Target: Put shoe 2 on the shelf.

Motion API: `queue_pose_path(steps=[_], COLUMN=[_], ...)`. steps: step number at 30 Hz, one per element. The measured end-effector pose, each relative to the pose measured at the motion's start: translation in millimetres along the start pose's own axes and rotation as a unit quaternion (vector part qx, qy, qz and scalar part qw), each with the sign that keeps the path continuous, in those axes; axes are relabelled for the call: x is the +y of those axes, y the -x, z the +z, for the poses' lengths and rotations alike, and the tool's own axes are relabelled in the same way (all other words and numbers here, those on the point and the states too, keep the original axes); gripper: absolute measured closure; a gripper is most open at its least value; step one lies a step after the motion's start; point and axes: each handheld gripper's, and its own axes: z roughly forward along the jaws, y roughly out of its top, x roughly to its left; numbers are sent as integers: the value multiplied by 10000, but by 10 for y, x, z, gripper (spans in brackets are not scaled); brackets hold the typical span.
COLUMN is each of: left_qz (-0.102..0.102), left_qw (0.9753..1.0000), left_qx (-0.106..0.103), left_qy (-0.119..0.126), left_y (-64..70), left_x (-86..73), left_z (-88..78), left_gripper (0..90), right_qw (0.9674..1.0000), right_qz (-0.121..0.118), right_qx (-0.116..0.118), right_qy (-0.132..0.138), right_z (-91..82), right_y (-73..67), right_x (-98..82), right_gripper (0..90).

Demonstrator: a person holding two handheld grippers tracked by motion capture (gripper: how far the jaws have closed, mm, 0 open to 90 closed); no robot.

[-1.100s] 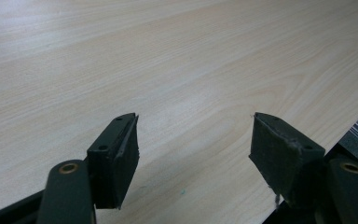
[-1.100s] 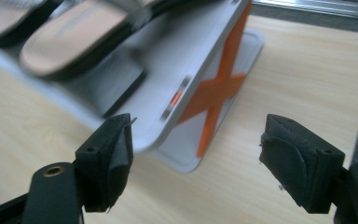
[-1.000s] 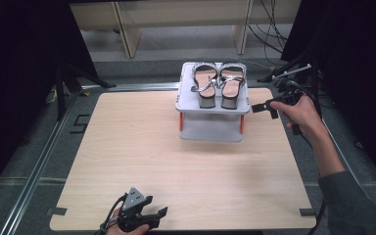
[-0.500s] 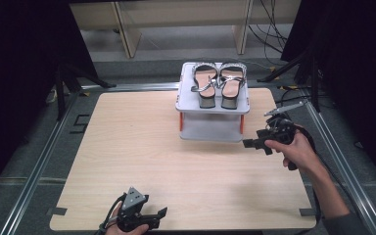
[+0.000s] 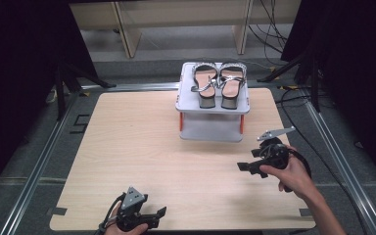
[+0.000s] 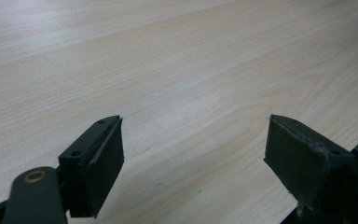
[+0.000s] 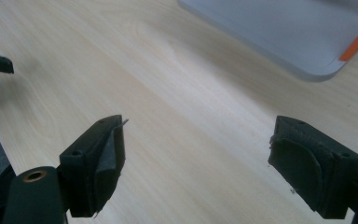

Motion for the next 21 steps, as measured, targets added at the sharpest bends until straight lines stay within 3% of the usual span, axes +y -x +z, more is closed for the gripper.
queue_pose_path(steps=[1,3,8,11,12,17,19,21], left_qz=[-129,-123,-139,7,-89,-76,-79,-75], left_qw=[9999,9999,9999,10000,10000,9999,9999,9999], left_qx=[-49,-40,-31,4,-21,-45,-49,-51], left_qy=[62,44,51,5,27,62,64,52], left_y=[20,16,14,0,20,23,25,27], left_x=[-6,-7,-7,-2,-1,-3,-3,-5], left_z=[5,4,-1,-4,-10,-5,-5,-5], left_gripper=[188,188,188,188,188,188,188,188], right_qw=[10000,10000,9994,9992,9990,9989,9983,9987], right_qz=[-44,-54,-166,-252,-263,-153,-281,-213], right_qx=[8,-5,92,-65,-53,-36,-112,-21], right_qy=[-75,-50,-277,-303,-360,-434,-499,-466], right_z=[4,57,155,224,224,276,274,291], right_y=[-8,-47,-102,-103,-102,-138,-150,-161], right_x=[-22,-104,-261,-350,-361,-537,-586,-649], right_gripper=[183,183,199,193,193,194,193,194])
